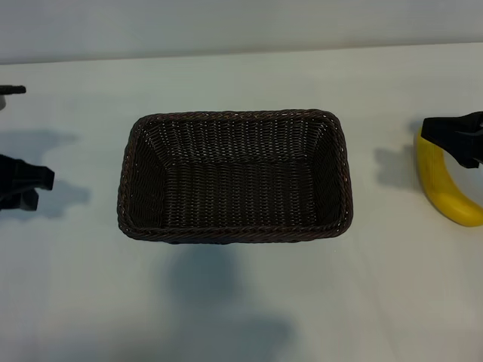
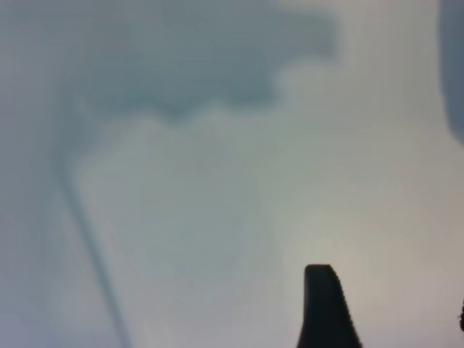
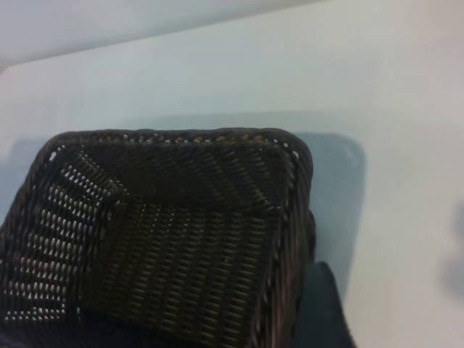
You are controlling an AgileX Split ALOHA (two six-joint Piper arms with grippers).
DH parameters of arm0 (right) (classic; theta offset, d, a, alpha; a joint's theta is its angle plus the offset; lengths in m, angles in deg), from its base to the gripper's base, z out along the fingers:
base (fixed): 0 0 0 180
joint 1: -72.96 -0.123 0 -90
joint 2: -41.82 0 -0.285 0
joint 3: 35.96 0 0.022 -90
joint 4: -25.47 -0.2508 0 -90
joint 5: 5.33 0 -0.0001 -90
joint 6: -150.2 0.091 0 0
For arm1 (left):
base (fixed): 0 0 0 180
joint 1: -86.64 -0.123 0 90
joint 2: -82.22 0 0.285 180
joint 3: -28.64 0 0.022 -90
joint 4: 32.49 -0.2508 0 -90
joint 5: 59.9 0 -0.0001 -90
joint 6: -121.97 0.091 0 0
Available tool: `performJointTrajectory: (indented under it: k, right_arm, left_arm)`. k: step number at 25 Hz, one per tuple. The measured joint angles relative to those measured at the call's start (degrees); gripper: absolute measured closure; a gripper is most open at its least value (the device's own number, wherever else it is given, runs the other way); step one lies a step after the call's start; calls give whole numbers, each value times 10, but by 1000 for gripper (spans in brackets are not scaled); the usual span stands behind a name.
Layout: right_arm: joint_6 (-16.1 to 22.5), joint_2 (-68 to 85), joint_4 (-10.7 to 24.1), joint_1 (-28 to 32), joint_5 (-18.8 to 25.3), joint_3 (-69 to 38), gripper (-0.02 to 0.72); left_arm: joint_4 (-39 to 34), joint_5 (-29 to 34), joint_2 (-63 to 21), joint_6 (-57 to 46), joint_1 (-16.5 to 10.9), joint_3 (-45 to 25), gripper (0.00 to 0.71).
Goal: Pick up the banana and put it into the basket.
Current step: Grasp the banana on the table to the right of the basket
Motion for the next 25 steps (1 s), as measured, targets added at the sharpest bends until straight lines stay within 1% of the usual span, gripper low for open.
performJointTrajectory:
  k: [3, 7, 11, 13, 18, 21, 25]
  right_arm:
    - [0, 0, 0, 0, -1, 0, 216]
    - [0, 0, 0, 0, -1, 0, 216]
    - [0, 0, 0, 0, -2, 0, 216]
    - [0, 0, 0, 0, -2, 0, 216]
    - [0, 0, 0, 0, -2, 0, 216]
    - [0, 0, 0, 0, -2, 0, 216]
    - [0, 0, 0, 0, -2, 0, 216]
  left_arm:
    - [0, 20, -20, 0, 0, -14, 231]
    - [0, 26, -70, 0, 0, -60, 231]
    - [0, 27, -135, 2, 0, -108, 231]
    - [0, 37, -173, 3, 0, -121, 231]
    - [-1, 78, -269, 4, 0, -129, 231]
    - [-2, 105, -345, 4, 0, -131, 231]
    - [-2, 110, -415, 4, 0, -131, 231]
